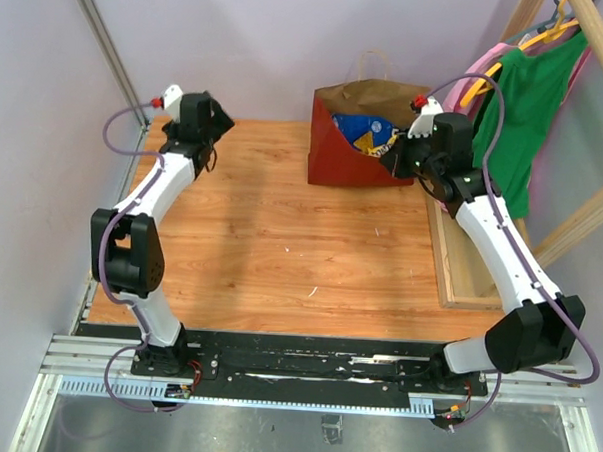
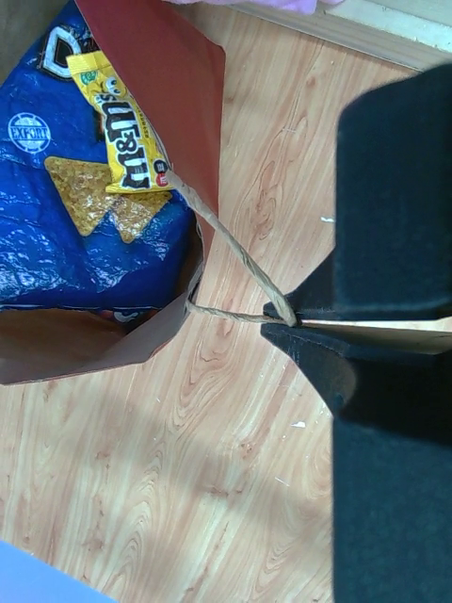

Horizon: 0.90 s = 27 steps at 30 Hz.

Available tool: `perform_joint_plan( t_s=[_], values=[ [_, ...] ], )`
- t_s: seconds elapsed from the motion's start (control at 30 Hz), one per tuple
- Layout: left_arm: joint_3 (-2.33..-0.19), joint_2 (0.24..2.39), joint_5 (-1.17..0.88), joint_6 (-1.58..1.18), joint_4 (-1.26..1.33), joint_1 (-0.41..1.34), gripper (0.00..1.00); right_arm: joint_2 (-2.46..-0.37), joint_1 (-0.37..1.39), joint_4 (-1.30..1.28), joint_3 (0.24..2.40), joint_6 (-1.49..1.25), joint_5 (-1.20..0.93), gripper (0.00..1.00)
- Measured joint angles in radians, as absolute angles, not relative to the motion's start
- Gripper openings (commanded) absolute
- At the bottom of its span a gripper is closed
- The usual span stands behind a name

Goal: Take the snacks out of the paper bag
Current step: Adjust the paper bag at the center of the board.

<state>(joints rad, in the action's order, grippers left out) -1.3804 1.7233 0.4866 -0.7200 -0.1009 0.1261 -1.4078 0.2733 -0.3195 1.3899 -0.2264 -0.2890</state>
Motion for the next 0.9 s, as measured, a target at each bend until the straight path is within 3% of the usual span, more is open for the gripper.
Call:
perform_joint_plan(
  t_s=[0.13,0.33,0.5,0.67,0.9],
  values=[
    [-1.577,1.755,0.178,-0.55,-0.133,0.13,1.0,-1.398,0.268,-0.314,1.385,-0.25,-0.294,0.01],
    [-1.602,1.694,-0.396,-0.242,-0.221,0.144,1.0,-1.338,0.267,-0.226,1.227,-0.369,-0.293,0.01],
    [-1.599,1.643,-0.675,0.02,-0.414,0.205,1.0,-1.271,0.267,-0.178,1.079,-0.458,-0.285,0.01],
    [-1.599,1.543,-0.678,0.072,-0.395,0.283,1.0,-1.181,0.267,-0.151,1.01,-0.503,-0.268,0.01],
    [-1.604,1.568,-0.142,-0.06,-0.083,0.253,1.0,-1.079,0.267,-0.125,0.914,-0.538,-0.252,0.01]
  ],
)
